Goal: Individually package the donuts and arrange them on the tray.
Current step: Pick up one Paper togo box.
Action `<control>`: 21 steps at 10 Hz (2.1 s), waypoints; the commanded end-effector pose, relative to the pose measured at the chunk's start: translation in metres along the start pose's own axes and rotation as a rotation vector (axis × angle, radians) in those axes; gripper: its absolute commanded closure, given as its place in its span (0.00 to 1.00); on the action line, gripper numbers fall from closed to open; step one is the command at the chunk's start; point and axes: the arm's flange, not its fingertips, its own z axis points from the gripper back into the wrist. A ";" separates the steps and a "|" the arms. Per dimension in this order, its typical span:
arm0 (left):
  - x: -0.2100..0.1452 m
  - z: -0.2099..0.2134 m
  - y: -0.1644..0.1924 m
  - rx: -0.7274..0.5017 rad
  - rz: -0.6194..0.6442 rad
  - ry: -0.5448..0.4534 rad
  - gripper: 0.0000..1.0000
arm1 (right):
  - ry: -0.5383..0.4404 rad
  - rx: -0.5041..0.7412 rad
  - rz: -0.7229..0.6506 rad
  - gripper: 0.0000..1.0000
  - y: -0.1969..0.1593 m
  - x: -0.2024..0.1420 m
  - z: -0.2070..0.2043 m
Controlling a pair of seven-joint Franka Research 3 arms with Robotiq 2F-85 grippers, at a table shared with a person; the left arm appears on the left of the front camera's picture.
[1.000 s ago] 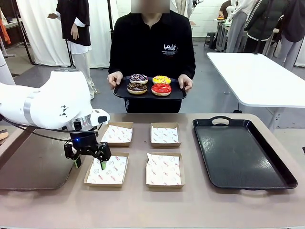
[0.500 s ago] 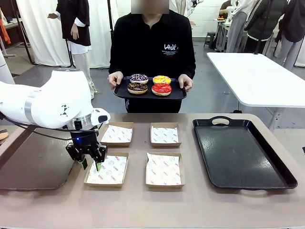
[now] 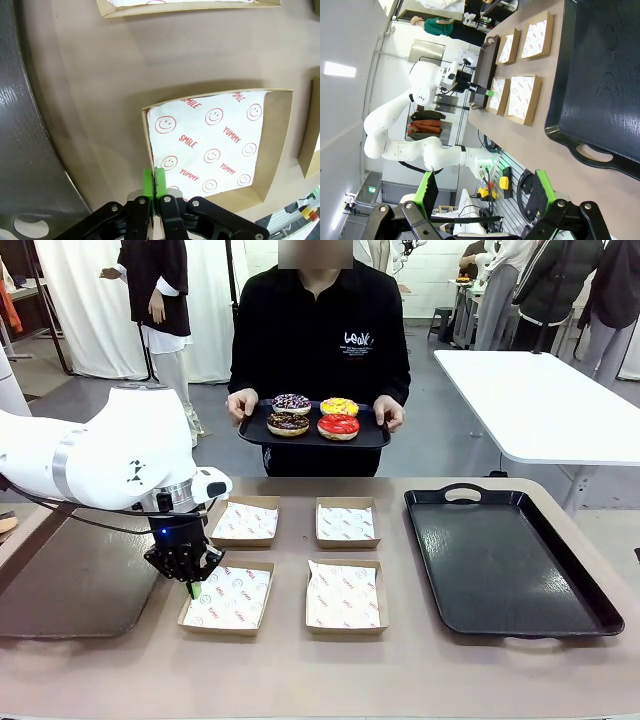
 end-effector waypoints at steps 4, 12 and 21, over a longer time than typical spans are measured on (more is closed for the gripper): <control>-0.005 0.024 -0.004 -0.008 0.039 -0.041 1.00 | -0.007 0.017 0.012 0.00 -0.001 0.000 -0.001; 0.070 0.203 -0.015 0.014 0.101 -0.056 1.00 | -0.007 0.017 0.012 0.00 -0.001 0.000 -0.001; 0.134 0.194 0.021 0.000 0.072 -0.078 1.00 | -0.007 0.017 0.012 0.00 -0.001 0.000 -0.001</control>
